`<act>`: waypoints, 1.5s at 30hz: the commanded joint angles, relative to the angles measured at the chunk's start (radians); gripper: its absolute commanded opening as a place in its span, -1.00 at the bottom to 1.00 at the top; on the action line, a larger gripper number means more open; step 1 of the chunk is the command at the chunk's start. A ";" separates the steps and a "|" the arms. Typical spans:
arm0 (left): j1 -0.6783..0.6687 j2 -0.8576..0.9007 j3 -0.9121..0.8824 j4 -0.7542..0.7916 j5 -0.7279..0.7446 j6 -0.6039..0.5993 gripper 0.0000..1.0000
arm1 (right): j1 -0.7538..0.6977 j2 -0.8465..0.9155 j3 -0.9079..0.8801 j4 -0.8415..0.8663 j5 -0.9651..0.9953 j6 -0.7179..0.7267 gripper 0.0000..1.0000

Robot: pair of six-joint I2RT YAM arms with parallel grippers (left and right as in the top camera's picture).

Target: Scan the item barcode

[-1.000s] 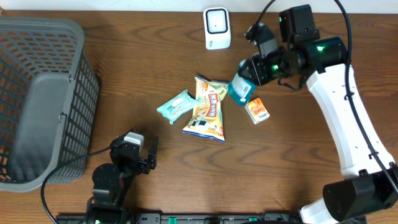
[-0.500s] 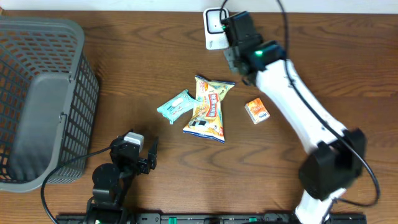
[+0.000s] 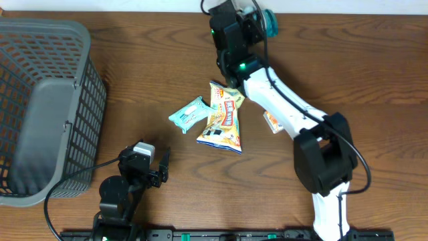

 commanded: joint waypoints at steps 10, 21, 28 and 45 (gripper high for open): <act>0.005 0.000 -0.016 -0.029 0.016 -0.016 0.54 | 0.045 0.335 0.284 0.326 0.116 -0.521 -0.53; 0.005 0.000 -0.016 -0.029 0.016 -0.016 0.54 | 0.089 0.511 0.477 0.274 0.105 -0.613 -0.50; 0.005 0.000 -0.016 -0.029 0.016 -0.016 0.54 | 0.074 0.481 0.477 0.240 0.192 -0.647 -0.62; 0.005 0.000 -0.016 -0.029 0.016 -0.016 0.54 | -0.353 0.209 0.476 -0.868 0.117 0.288 -0.61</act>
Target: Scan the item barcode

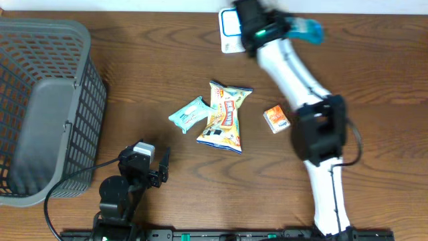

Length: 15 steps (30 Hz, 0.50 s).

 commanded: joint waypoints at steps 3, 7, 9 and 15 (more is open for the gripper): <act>0.005 0.000 -0.017 -0.028 0.016 -0.016 0.54 | -0.215 -0.031 0.018 -0.213 -0.189 0.302 -0.64; 0.005 0.000 -0.017 -0.028 0.016 -0.016 0.54 | -0.348 -0.031 0.006 -0.259 -0.248 0.364 -0.67; 0.005 0.000 -0.017 -0.028 0.016 -0.016 0.54 | -0.417 -0.031 -0.004 -0.263 -0.276 0.370 -0.67; 0.005 0.000 -0.017 -0.028 0.016 -0.016 0.54 | -0.653 -0.031 -0.102 -0.230 -0.344 0.407 -0.64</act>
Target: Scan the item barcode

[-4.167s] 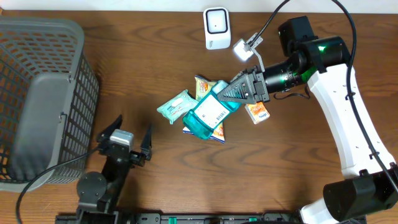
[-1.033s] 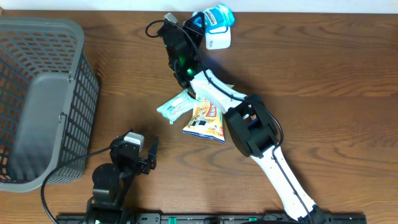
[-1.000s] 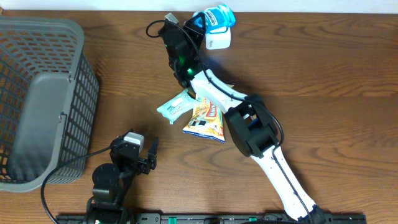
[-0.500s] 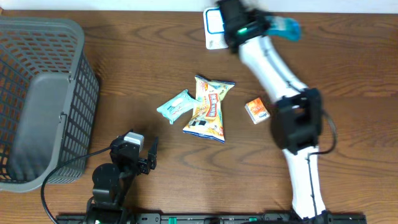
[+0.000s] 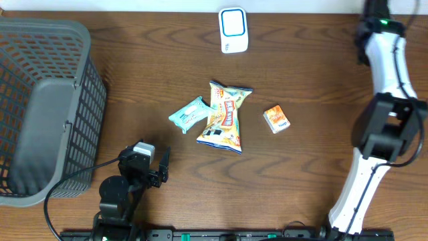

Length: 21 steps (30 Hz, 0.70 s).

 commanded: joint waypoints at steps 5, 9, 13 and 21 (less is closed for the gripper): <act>0.005 0.000 -0.017 -0.029 0.016 -0.016 0.54 | -0.277 -0.019 -0.148 0.069 -0.084 0.099 -0.49; 0.005 0.000 -0.017 -0.029 0.016 -0.016 0.54 | -0.370 -0.019 -0.151 0.077 -0.119 0.120 -0.32; 0.005 0.000 -0.017 -0.029 0.016 -0.016 0.54 | -0.402 -0.019 -0.151 0.083 -0.237 0.120 -0.07; 0.005 0.000 -0.017 -0.029 0.016 -0.016 0.54 | -0.372 -0.020 -0.151 0.082 -0.292 0.120 0.99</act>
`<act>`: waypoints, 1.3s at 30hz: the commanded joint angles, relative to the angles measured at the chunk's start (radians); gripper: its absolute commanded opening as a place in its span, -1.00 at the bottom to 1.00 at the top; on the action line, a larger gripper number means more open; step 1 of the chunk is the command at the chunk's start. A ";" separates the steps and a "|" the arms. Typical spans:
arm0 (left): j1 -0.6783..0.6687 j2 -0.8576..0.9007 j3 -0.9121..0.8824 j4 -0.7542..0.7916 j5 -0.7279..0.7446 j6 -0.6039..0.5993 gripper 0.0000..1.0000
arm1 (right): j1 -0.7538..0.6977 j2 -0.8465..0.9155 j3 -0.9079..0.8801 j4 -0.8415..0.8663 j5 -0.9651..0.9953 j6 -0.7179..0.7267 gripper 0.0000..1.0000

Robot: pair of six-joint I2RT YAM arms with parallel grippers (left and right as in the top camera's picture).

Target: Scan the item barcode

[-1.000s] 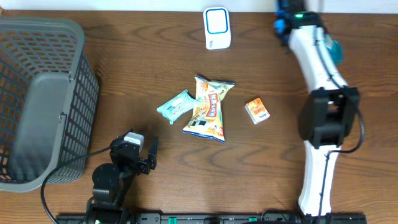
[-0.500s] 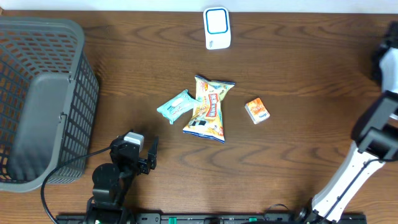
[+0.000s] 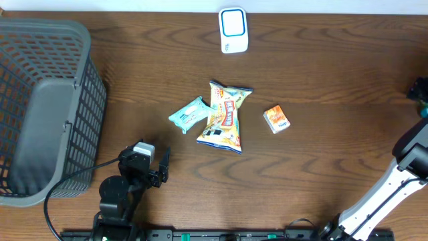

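Observation:
A white barcode scanner with a blue ring (image 3: 233, 29) lies at the table's back edge. In the middle lie a yellow snack bag (image 3: 225, 116), a teal packet (image 3: 188, 113) touching its left side, and a small orange box (image 3: 276, 119) apart to the right. My left gripper (image 3: 162, 166) rests near the front left, away from all items; its jaws are too small to read. Only the dark tip of my right gripper (image 3: 420, 90) shows at the right edge, far from the items.
A grey mesh basket (image 3: 40, 107) fills the left side of the table. The right arm's white links (image 3: 394, 187) run along the front right corner. A black cable (image 3: 67, 177) runs from the left arm toward the basket.
My right arm was at the back right corner and is now at the right edge, mostly out of frame. Left arm and all items are unchanged.
My right gripper first hung over the back of the snack bag, the arm covering the scanner and part of the orange box. Then it was beside the scanner, then at the back right corner, now at the right edge. No item has shifted.

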 commanded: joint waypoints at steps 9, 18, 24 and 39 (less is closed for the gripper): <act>0.005 0.000 -0.017 -0.029 0.016 -0.016 0.54 | 0.082 -0.133 0.001 -0.055 -0.290 0.092 0.99; 0.005 0.000 -0.017 -0.029 0.016 -0.016 0.54 | 0.244 -0.543 0.001 -0.112 -0.520 0.126 0.99; 0.005 0.000 -0.017 -0.029 0.016 -0.016 0.54 | 0.378 -0.702 0.001 -0.347 -0.526 0.466 0.98; 0.005 0.000 -0.017 -0.029 0.016 -0.016 0.54 | 0.719 -0.733 -0.256 -0.490 -0.543 0.677 0.99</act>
